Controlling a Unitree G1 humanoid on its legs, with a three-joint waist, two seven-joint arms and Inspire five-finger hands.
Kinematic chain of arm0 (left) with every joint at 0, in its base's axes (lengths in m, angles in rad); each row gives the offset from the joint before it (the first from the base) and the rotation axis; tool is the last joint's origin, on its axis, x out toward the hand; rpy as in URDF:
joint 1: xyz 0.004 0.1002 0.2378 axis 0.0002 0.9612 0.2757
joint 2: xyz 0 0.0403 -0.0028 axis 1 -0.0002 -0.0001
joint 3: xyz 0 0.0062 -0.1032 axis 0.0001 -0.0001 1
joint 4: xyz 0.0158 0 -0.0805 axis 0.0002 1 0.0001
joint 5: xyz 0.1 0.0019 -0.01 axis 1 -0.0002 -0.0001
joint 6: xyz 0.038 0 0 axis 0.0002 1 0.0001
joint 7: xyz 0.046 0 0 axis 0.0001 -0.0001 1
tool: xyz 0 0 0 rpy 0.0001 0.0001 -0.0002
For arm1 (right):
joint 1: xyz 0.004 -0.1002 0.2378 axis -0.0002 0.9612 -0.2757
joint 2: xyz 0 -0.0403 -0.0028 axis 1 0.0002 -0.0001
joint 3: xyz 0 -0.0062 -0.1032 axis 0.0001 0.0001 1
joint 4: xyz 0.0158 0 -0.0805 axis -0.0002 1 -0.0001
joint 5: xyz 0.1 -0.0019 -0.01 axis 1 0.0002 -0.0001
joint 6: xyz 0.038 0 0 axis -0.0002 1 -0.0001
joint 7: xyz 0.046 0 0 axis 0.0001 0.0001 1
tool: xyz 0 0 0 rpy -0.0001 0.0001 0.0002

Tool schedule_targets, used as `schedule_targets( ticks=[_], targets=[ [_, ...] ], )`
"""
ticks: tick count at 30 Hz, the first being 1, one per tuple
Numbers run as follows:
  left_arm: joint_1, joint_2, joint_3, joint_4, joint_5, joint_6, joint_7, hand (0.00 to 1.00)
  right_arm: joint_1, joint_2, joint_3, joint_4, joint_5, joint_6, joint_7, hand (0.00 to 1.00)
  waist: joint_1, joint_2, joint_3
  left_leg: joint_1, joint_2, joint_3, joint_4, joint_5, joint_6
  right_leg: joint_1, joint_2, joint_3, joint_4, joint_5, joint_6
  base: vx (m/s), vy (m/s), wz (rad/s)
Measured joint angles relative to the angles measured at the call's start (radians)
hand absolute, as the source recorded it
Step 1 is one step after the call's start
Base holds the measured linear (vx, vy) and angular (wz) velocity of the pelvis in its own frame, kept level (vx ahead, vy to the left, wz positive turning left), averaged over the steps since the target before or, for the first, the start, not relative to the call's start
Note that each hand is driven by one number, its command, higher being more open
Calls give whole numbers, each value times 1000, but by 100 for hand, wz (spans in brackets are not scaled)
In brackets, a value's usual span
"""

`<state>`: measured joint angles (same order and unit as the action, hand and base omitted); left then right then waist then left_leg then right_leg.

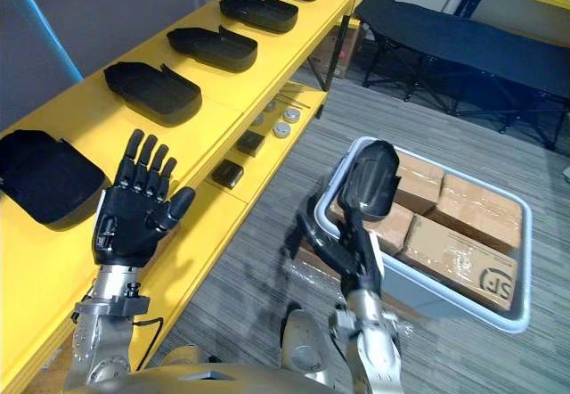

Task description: Walk over and take three plastic housings, then place them on the shelf

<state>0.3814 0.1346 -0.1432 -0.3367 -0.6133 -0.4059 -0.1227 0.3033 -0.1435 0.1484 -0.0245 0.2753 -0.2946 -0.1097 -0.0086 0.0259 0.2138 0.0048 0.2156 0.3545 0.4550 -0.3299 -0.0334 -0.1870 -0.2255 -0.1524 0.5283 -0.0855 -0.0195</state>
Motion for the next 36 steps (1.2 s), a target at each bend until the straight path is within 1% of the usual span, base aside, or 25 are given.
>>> schedule_targets(
  ticks=[2, 3, 4, 5, 6, 7, 8, 9, 10, 11, 12, 13, 14, 15, 16, 17, 18, 19, 20, 21, 24, 27, 30, 32, 36],
  targets=[
    [5, -1, 12, 1, -18, 1, 9, 100, -48, 4, 40, 46, -45, 3, -41, 100, 27, 0, 0, -5, 59, 8, 1, 24, -43, 48, -96, -45, 14, -2, -5, -10, -351, -31],
    [5, -1, 13, 0, -22, 0, 9, 100, -46, 6, 43, 53, -59, 4, -49, 100, 31, -4, -2, -7, 72, 8, 1, 32, -57, 57, -112, -54, 12, 1, 0, 9, -440, -12],
    [4, 0, 12, -1, -48, 0, 7, 100, -43, 13, 43, 65, -77, 4, -57, 100, 31, -21, -12, -20, 92, 1, 0, 47, -86, 69, -145, -78, -7, 17, 23, 24, -459, -10],
    [3, 0, 11, 0, -80, -1, 7, 100, -28, 30, 40, 75, -96, 5, -69, 100, 30, -52, -27, -33, 102, -8, -4, 68, -125, 85, -152, -107, -71, 34, 116, 36, -486, -13],
    [1, -1, 7, 4, -97, 0, 8, 100, -25, 31, 34, 78, -112, 7, -74, 100, 29, -64, -32, -34, 110, -13, -9, 79, -144, 100, -136, -123, -97, -3, 173, 43, -511, -41],
    [5, -32, -9, 10, -125, 4, 11, 100, -18, 16, 11, 78, -137, 18, -76, 100, 27, -43, -31, -34, 142, -41, -35, 93, -158, 120, -90, -149, -141, -53, 214, 46, -495, -51],
    [2, -67, -44, 27, -149, 22, 12, 100, -16, -21, -28, 78, -169, 33, -75, 100, 7, 4, -18, -32, 175, -75, -59, 115, -155, 118, -42, -156, -151, -69, 203, 34, -465, -41],
    [3, -75, -64, 33, -171, 32, 11, 100, -17, -38, -50, 78, -180, 42, -74, 100, -10, 17, -15, -33, 182, -88, -68, 137, -146, 117, -31, -160, -147, -74, 193, 35, -390, -10],
    [2, -82, -121, 45, -178, 50, 7, 100, 6, -65, -85, 78, -182, 58, -72, 100, -37, 25, -11, -32, 182, -105, -79, 188, -118, 119, -24, -165, -142, -83, 177, 40, -363, -3],
    [-1, -82, -166, 54, -170, 61, -8, 100, 22, -89, -128, 78, -183, 65, -70, 100, -56, 33, -13, -36, 182, -99, -63, 231, -66, 126, -20, -160, -150, -89, 166, 39, -291, -12],
    [-5, -82, -181, 59, -170, 63, -17, 100, 32, -95, -148, 76, -183, 65, -69, 100, -63, 30, -9, -42, 183, -92, -44, 252, -40, 133, -18, -157, -161, -90, 164, 28, -252, -20],
    [-19, -84, -199, 73, -170, 65, -36, 100, 53, -98, -189, 73, -185, 65, -72, 100, -75, 26, -3, -57, 179, -90, -5, 246, -48, 156, -19, -150, -189, -83, 153, 20, -84, -31],
    [-23, -86, -201, 75, -170, 70, -54, 100, 67, -97, -221, 71, -192, 65, -81, 100, -73, 32, -6, -56, 144, -93, -2, 203, -71, 168, -19, -143, -219, -73, 145, 18, -82, -34],
    [-23, -86, -201, 75, -170, 69, -59, 100, 71, -97, -229, 69, -192, 65, -89, 100, -73, 35, -7, -56, 119, -97, -10, 185, -67, 171, -17, -139, -227, -70, 145, 21, 27, -38],
    [-31, -85, -200, 76, -170, 70, -59, 100, 78, -98, -240, 68, -193, 66, -106, 100, -74, 41, -11, -61, 60, -108, -56, 169, -44, 170, -16, -132, -230, -67, 147, 13, 37, -17],
    [-33, -80, -198, 76, -170, 70, -59, 100, 79, -94, -243, 69, -193, 68, -115, 100, -75, 40, -12, -50, 50, -105, -80, 158, -26, 170, -16, -131, -229, -66, 149, 33, 43, -8],
    [-37, -76, -192, 79, -170, 70, -64, 100, 75, -89, -244, 68, -194, 70, -135, 100, -70, 40, -16, -20, 22, -145, -152, 155, -36, 160, -20, -126, -228, -60, 160, 25, 46, -7],
    [-37, -77, -184, 79, -170, 74, -71, 100, 63, -89, -245, 69, -202, 72, -151, 100, -58, 46, -20, -8, 5, -143, -192, 164, -64, 143, -24, -113, -227, -52, 167, 5, 79, -13],
    [-36, -76, -171, 81, -169, 83, -83, 100, 46, -88, -241, 69, -233, 81, -170, 100, -46, 41, -17, -5, -16, -135, -217, 180, -90, 132, -41, -106, -234, -37, 178, -25, 140, -11],
    [-35, -75, -163, 89, -163, 88, -88, 100, 20, -88, -226, 74, -261, 108, -183, 100, -40, 36, -14, -2, -32, -134, -219, 182, -93, 137, -56, -104, -245, -23, 188, -33, 142, -5],
    [-39, -45, -154, 92, -153, 103, -92, 100, -85, -87, -180, 159, -273, 146, -203, 100, -15, 29, -14, 1, -45, -128, -213, 177, -88, 160, -60, -104, -304, 29, 195, -46, 114, -10],
    [-77, 2, -154, 90, -83, 120, -98, 100, -259, -89, -164, 313, -311, 211, -236, 100, 15, 16, 2, -71, -56, -153, -157, 163, -74, 168, -66, -135, -385, 92, 199, -114, 89, 20],
    [-131, 8, -143, 86, -45, 121, -91, 100, -481, -127, -174, 453, -314, 268, -325, 100, 40, 22, 59, -190, -55, -200, -54, 138, -64, 154, -57, -173, -452, 156, 199, -176, 82, 26],
    [-173, 8, -112, 76, -45, 121, -82, 100, -688, -194, -188, 552, -379, 322, -378, 100, 59, 32, 139, -255, -56, -221, 0, 133, -55, 138, -52, -186, -486, 197, 196, -264, 99, 15],
    [-201, 22, -117, 76, -46, 120, -71, 100, -892, -302, -197, 673, -389, 362, -457, 100, 101, 44, 177, -354, -66, -257, 39, 142, -44, 93, -50, -217, -506, 229, 195, -138, 59, 23]
  ],
)
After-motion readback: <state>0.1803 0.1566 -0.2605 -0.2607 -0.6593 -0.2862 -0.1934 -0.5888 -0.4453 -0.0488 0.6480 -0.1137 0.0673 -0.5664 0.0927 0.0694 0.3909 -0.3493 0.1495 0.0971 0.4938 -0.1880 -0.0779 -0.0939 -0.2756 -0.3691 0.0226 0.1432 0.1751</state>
